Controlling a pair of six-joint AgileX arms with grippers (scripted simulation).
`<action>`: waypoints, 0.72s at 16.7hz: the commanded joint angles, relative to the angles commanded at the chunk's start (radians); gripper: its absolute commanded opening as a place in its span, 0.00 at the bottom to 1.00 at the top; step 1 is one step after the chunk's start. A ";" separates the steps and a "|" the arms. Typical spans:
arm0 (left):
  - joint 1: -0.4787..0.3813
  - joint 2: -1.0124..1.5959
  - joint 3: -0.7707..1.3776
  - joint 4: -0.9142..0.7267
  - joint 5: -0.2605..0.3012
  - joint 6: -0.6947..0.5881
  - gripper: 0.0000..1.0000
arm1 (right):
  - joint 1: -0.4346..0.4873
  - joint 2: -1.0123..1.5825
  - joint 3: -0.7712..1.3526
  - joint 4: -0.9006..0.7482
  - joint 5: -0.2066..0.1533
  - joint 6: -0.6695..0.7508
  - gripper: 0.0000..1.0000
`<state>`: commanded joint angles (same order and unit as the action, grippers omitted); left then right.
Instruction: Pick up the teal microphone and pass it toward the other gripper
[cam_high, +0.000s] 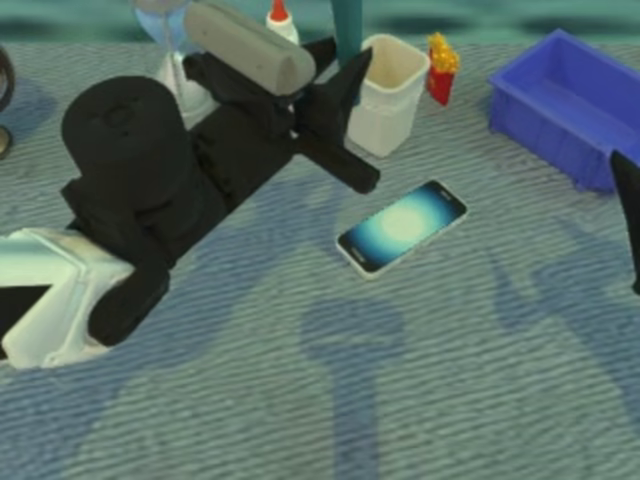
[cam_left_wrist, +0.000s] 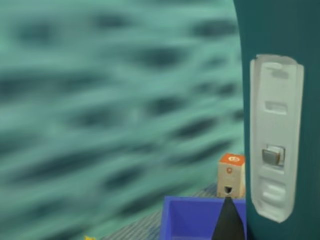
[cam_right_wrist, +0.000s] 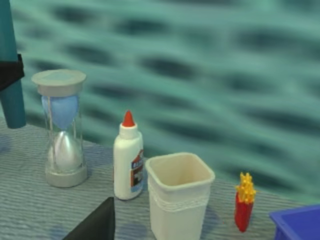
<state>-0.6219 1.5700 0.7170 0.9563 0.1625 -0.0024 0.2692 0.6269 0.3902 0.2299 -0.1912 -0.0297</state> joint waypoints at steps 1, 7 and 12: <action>0.000 0.000 0.000 0.000 0.000 0.000 0.00 | 0.032 0.084 0.052 0.033 -0.023 -0.003 1.00; 0.000 0.000 0.000 0.000 0.000 0.000 0.00 | 0.195 0.490 0.301 0.184 -0.138 -0.025 1.00; 0.000 0.000 0.000 0.000 0.000 0.000 0.00 | 0.244 0.601 0.363 0.217 -0.173 -0.031 1.00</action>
<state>-0.6219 1.5700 0.7170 0.9563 0.1625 -0.0024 0.5129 1.2277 0.7529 0.4465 -0.3638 -0.0612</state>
